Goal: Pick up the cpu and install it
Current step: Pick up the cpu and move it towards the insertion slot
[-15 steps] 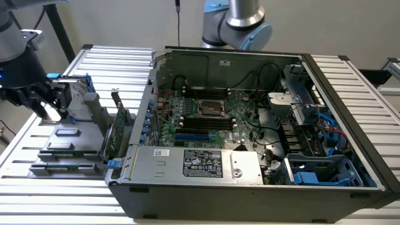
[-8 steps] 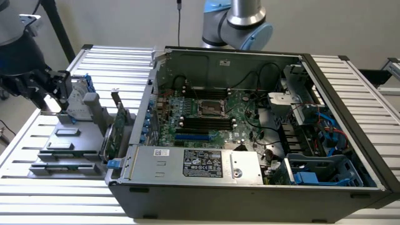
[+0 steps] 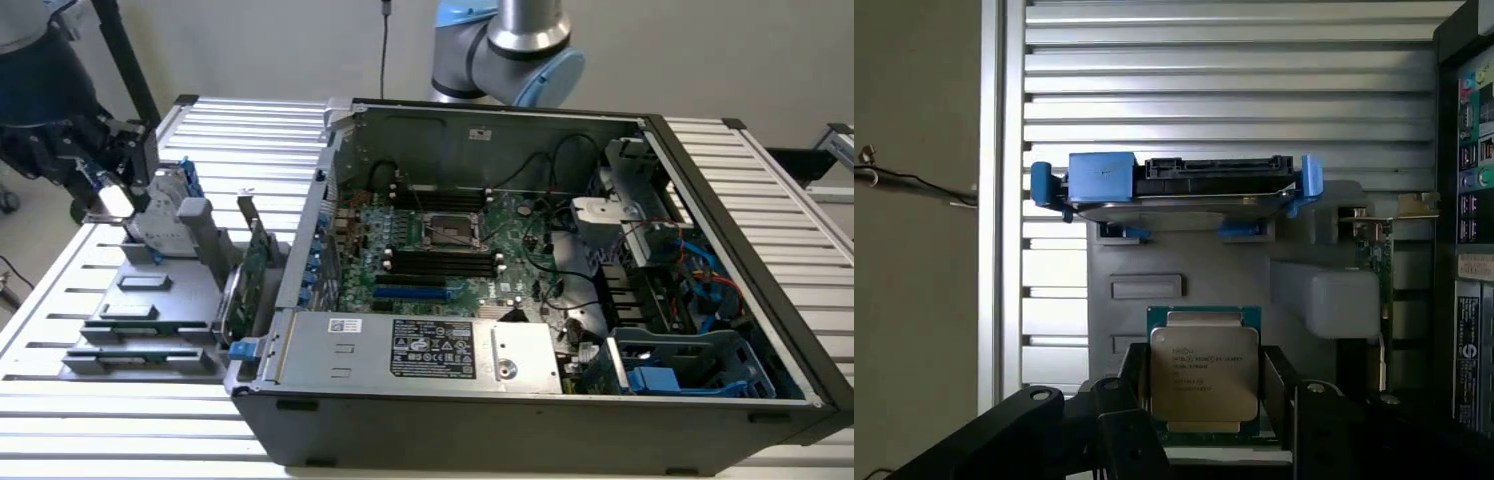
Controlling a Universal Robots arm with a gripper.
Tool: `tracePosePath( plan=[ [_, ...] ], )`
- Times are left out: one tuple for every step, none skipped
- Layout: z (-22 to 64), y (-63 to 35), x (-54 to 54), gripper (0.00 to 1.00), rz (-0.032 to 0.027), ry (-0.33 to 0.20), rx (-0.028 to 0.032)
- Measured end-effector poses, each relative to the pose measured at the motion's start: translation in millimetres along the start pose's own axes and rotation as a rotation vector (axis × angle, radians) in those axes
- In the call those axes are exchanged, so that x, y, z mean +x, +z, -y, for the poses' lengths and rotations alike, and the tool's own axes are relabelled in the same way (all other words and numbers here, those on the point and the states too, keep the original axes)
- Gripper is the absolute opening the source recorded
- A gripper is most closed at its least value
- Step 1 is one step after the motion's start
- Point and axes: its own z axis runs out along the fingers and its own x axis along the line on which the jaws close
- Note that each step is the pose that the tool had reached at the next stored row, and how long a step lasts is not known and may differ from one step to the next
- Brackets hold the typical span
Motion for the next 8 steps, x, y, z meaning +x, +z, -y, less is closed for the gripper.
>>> tracePosePath(
  plan=[
    [-0.3, -3.5, -2.5, 0.55, -0.0008, -0.001, -0.0026],
    [-0.7, -6.3, -5.9, 0.55, -0.0015, -0.002, -0.0061],
    [-1.0, -9.0, -9.2, 0.55, -0.0024, -0.002, -0.0102],
    [-1.3, -11.5, -12.3, 0.55, -0.0029, -0.004, -0.0149],
    [-1.5, -14.1, -16.0, 0.55, -0.0034, -0.005, -0.0203],
    [-1.8, -16.3, -19.7, 0.55, -0.0038, -0.006, -0.0256],
    [-2.0, -18.5, -23.6, 0.55, -0.0041, -0.007, -0.0307],
    [-2.3, -20.8, -27.8, 0.55, -0.0045, -0.007, -0.036]
  ],
)
